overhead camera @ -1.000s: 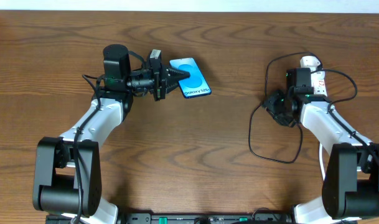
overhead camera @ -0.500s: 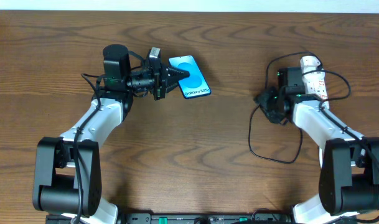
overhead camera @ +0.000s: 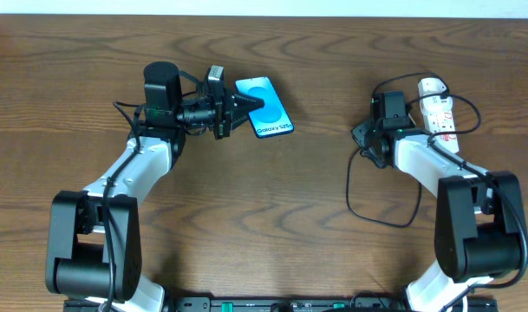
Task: Plug charger to phone and switch on socket
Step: 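Move the right gripper to the black cable and grasp its USB-C plug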
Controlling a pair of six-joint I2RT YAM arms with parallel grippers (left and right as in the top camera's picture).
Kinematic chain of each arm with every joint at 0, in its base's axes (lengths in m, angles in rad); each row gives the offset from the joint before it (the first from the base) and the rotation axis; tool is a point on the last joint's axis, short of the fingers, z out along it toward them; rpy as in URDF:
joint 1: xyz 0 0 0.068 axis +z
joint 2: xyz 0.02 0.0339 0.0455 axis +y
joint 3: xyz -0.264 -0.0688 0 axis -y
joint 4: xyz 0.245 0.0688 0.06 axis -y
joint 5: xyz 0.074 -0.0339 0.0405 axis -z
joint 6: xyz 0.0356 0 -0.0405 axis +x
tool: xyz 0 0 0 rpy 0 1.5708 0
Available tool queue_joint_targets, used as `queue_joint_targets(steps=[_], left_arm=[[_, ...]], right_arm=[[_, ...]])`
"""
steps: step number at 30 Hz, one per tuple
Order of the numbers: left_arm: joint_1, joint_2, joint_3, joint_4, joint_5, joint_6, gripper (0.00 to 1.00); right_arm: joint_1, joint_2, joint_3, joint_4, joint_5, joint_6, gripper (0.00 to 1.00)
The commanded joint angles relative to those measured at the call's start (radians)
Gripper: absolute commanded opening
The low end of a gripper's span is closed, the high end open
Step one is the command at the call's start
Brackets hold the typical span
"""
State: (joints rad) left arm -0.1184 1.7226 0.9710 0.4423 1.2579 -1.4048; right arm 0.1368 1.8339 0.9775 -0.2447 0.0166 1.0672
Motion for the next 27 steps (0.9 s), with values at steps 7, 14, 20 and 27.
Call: queue_joint_targets(steps=[7,14,20,27], left_arm=[[0.004,-0.003,0.039,0.008,0.039,0.024,0.08],[0.004,-0.003,0.039,0.008,0.039,0.024,0.07],[0.004,-0.003,0.039,0.009,0.016,0.024,0.07],[0.004,-0.003,0.039,0.008,0.025,0.024,0.07]], right_arm=[[0.039,-0.005,-0.011,-0.043,-0.194,-0.327,0.01],[0.079,-0.291,-0.011,-0.184,-0.161,-0.587,0.02],[0.201,-0.339,-0.021,-0.279,-0.104,-0.756,0.1],[0.306,-0.213,-0.113,-0.261,0.012,-0.705,0.13]])
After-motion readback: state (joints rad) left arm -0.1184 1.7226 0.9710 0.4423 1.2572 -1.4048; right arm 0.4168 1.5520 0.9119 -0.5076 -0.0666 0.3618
